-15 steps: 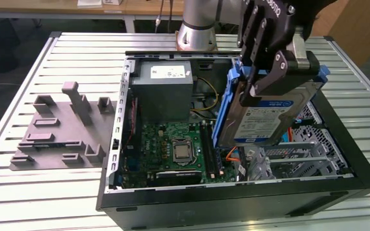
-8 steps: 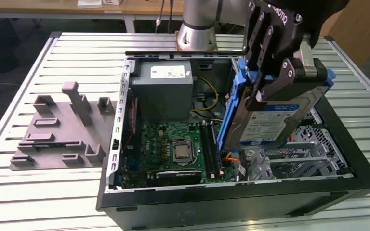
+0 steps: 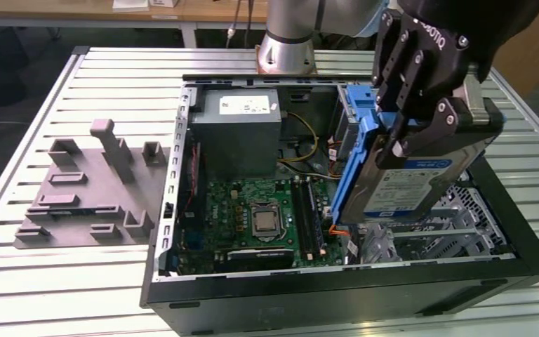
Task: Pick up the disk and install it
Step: 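Insert the disk into the insertion slot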
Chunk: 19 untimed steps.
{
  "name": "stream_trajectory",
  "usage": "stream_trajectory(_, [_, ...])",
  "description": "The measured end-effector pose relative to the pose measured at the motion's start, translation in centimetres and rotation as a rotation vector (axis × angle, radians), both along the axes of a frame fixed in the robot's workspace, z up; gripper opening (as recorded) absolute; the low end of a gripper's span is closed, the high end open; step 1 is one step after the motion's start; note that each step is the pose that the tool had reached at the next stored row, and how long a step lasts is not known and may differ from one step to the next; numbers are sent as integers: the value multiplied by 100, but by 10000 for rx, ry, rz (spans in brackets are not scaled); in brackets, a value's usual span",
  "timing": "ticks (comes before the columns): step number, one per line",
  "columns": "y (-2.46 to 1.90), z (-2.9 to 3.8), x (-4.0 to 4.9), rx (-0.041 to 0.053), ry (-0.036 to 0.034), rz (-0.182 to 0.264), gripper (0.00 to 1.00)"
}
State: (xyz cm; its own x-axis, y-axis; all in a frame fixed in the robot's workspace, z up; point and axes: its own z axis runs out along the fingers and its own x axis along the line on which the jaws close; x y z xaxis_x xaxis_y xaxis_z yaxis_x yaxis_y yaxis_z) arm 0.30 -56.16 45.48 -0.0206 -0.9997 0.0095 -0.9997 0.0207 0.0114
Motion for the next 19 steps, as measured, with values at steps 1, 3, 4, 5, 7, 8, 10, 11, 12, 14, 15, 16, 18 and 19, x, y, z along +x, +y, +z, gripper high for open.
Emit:
stream_trajectory(1, [-1,-2,19,-2,0,0,36])
stream_trajectory(3, [-1,-8,64,-11,1,0,36])
stream_trajectory(4, [-2,-11,86,-15,1,0,36])
stream_trajectory(5, [-2,-15,109,-16,1,0,36])
stream_trajectory(7, [-2,-22,158,-17,0,0,36])
stream_trajectory(8, [-2,-25,187,-17,0,0,36])
stream_trajectory(10, [-2,-29,244,-18,1,0,36])
stream_trajectory(11, [-2,-31,269,-17,1,0,36])
stream_trajectory(12, [-2,-32,285,-18,1,1,36])
stream_trajectory(14, [-2,-32,297,-18,1,0,36])
stream_trajectory(15, [-2,-33,298,-17,1,-1,36])
stream_trajectory(16, [-2,-33,298,-17,1,-2,36])
stream_trajectory(18, [-2,-33,299,-17,1,-1,36])
stream_trajectory(19, [-2,-33,299,-17,1,0,36])
